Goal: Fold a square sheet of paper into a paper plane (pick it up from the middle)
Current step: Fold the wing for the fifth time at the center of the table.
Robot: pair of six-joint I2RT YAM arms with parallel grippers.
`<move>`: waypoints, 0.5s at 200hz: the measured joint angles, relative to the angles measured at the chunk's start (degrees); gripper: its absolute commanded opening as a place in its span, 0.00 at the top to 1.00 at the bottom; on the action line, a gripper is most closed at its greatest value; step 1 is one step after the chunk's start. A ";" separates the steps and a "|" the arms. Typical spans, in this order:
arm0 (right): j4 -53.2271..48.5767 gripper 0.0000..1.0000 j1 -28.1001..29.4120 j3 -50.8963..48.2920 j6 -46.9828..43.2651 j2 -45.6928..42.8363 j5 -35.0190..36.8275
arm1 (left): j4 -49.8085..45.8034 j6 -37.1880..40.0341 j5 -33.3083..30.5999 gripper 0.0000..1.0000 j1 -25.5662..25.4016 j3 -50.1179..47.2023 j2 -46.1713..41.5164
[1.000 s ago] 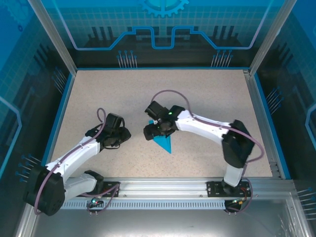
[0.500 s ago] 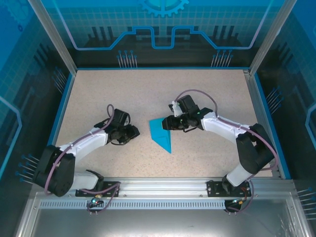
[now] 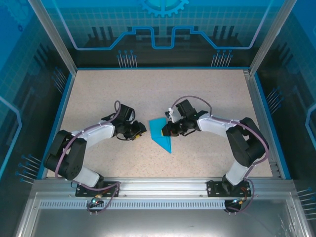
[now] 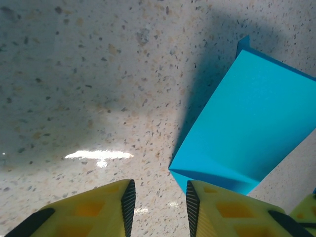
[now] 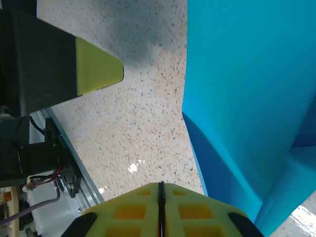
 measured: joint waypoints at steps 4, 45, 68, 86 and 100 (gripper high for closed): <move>-0.07 0.91 0.00 -0.02 -0.15 0.31 -0.24 | 0.02 -0.02 0.24 0.64 0.00 0.24 0.37; -0.13 0.90 -0.24 -0.04 -1.55 2.45 -0.68 | 0.68 -0.72 1.40 0.64 -0.02 0.72 1.84; 0.04 0.90 -0.87 -0.15 -1.68 3.69 -0.90 | 0.83 -0.90 1.88 0.63 -0.02 1.03 2.58; 0.07 0.90 -1.09 -0.15 -2.01 4.68 -0.92 | 0.96 -0.90 2.23 0.62 -0.02 1.51 3.08; 0.35 0.90 -1.25 -0.26 -2.14 5.62 -0.94 | 1.07 -0.87 2.25 0.62 -0.02 1.73 3.30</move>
